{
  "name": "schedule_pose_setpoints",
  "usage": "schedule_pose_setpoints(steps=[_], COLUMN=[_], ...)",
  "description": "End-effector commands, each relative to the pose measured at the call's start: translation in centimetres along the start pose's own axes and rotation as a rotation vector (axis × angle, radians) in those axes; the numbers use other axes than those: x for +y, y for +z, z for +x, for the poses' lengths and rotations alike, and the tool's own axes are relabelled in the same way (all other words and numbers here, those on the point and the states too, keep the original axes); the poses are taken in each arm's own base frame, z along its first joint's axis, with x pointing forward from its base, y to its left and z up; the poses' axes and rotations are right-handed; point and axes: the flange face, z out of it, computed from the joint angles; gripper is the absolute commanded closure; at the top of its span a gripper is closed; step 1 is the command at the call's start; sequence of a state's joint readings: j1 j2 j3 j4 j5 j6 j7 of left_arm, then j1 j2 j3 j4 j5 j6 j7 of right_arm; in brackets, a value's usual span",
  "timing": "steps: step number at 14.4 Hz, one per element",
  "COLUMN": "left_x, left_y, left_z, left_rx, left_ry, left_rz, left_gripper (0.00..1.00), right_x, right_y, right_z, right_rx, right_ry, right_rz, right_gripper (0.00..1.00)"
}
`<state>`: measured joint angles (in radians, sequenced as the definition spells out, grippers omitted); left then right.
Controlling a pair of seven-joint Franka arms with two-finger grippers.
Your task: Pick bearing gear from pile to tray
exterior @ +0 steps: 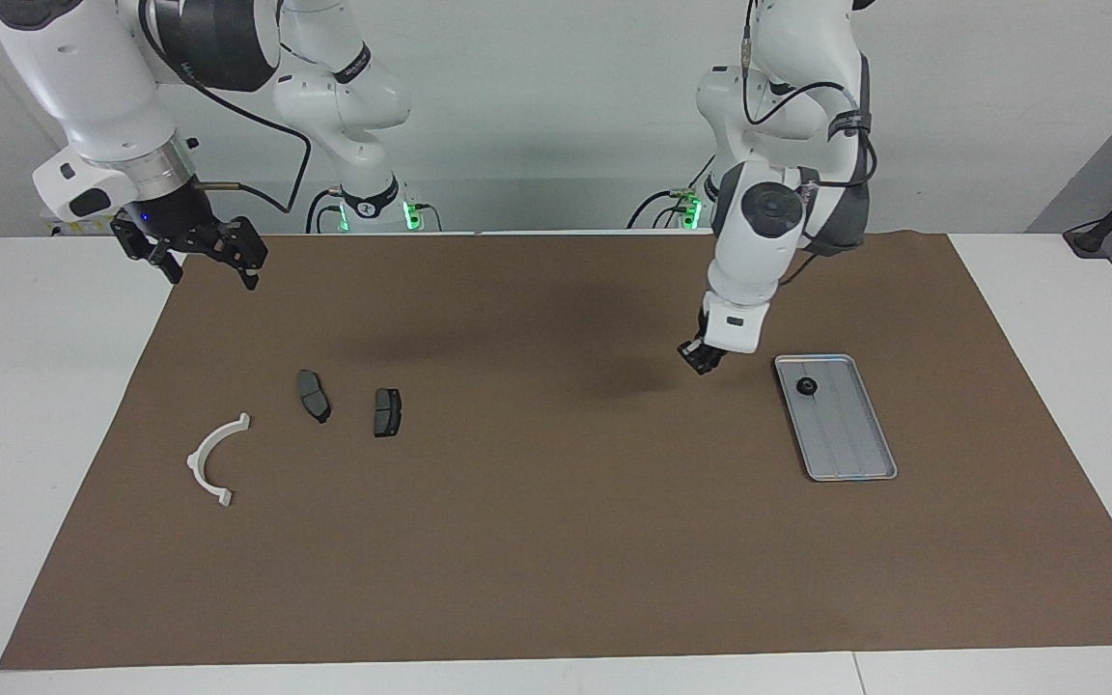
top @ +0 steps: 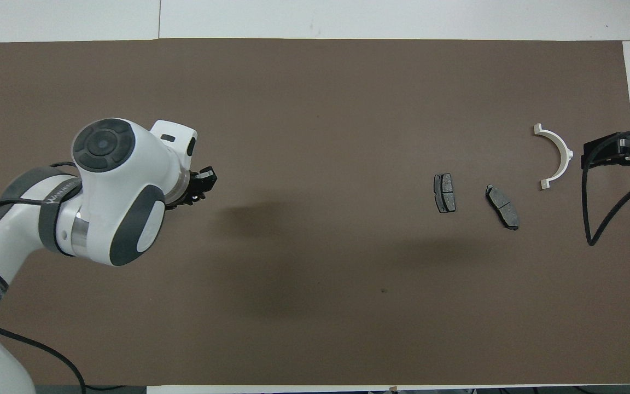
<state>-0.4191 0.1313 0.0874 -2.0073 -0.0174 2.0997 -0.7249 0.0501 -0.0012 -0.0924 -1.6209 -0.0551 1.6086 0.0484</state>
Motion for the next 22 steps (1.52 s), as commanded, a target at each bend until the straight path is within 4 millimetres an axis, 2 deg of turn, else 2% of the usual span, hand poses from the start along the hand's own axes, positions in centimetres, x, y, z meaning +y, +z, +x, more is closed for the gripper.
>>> schedule_pose_setpoints(steps=[1,4,7,11,14,16,22], left_x=[-5.2,-10.8,-13.2,-13.6,-13.8,-14.7,-15.1], left_y=[0.5,0.5,2.6,5.9,6.2,6.6,8.4], left_z=[4.3,8.8,11.9,13.3,13.4,14.5,14.1], left_rx=[0.016,0.072,0.098,0.095,0.091,0.088,0.096], left_ry=[0.087,0.129,0.138,0.142,0.137,0.117,0.125], left_rz=[-0.009,-0.037,-0.037,-0.027,-0.025,-0.022,-0.022], left_gripper=[1.00,1.00,1.00,1.00,1.00,1.00,1.00], right_x=[-0.7,-0.4,-0.4,-0.3,-0.9,-1.1,-1.1], right_y=[0.0,0.0,0.0,0.1,0.1,0.0,-0.1], right_z=[-0.6,-0.6,-0.6,-0.8,-1.0,-0.9,-0.9], right_rx=[0.005,0.005,0.003,-0.009,-0.023,-0.019,-0.017], right_ry=[-0.024,-0.023,-0.018,-0.018,-0.020,-0.016,-0.008], right_rz=[0.014,0.014,0.014,0.014,0.014,0.034,0.041], right_gripper=[0.00,0.00,0.00,0.00,0.00,0.00,0.00])
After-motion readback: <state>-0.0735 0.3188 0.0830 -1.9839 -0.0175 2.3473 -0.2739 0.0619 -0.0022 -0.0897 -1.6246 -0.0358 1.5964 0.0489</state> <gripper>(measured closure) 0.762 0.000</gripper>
